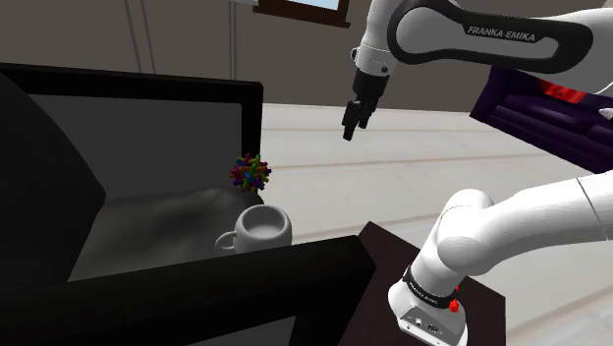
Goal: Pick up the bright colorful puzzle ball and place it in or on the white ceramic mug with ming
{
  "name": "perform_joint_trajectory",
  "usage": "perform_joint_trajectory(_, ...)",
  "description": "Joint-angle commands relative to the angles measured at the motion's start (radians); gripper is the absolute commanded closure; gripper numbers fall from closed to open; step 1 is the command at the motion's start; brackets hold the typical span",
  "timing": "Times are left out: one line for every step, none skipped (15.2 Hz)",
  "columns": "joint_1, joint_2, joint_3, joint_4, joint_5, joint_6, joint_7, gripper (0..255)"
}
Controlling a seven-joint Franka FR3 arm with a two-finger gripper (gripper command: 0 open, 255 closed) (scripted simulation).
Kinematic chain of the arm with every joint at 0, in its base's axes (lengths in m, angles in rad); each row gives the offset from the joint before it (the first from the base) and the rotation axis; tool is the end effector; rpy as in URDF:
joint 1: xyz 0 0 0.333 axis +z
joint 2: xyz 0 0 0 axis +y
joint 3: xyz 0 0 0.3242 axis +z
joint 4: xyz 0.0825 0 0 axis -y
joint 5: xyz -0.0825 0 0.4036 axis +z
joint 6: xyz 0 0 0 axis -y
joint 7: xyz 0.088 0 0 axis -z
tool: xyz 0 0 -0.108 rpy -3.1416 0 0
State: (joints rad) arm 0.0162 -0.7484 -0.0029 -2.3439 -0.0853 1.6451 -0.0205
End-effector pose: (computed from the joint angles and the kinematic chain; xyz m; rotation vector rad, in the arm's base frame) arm 0.3387 -0.0044 0.5961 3.0567 0.0592 0.0754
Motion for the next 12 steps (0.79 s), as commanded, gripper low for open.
perform_joint_trajectory(0.000,0.000,0.000,0.000,0.000,0.000,0.000,0)
perform_joint_trajectory(0.009,0.022,-0.019,-0.006,-0.004,0.037,-0.041,0)
perform_joint_trajectory(0.018,0.046,-0.038,-0.011,-0.007,0.074,-0.081,0)
perform_joint_trajectory(0.028,0.072,-0.056,-0.013,-0.008,0.110,-0.121,0)
perform_joint_trajectory(0.038,0.099,-0.074,-0.014,-0.009,0.146,-0.162,0)
perform_joint_trajectory(0.049,0.128,-0.092,-0.013,-0.008,0.180,-0.203,0)
perform_joint_trajectory(0.061,0.158,-0.110,-0.010,-0.005,0.214,-0.244,0)
perform_joint_trajectory(0.072,0.189,-0.127,-0.005,-0.001,0.247,-0.286,0)
perform_joint_trajectory(0.084,0.221,-0.143,0.002,0.005,0.278,-0.328,0)
perform_joint_trajectory(0.097,0.254,-0.159,0.010,0.012,0.309,-0.371,0)
perform_joint_trajectory(0.110,0.288,-0.175,0.020,0.022,0.338,-0.414,0)
perform_joint_trajectory(0.122,0.322,-0.190,0.032,0.033,0.365,-0.458,0)
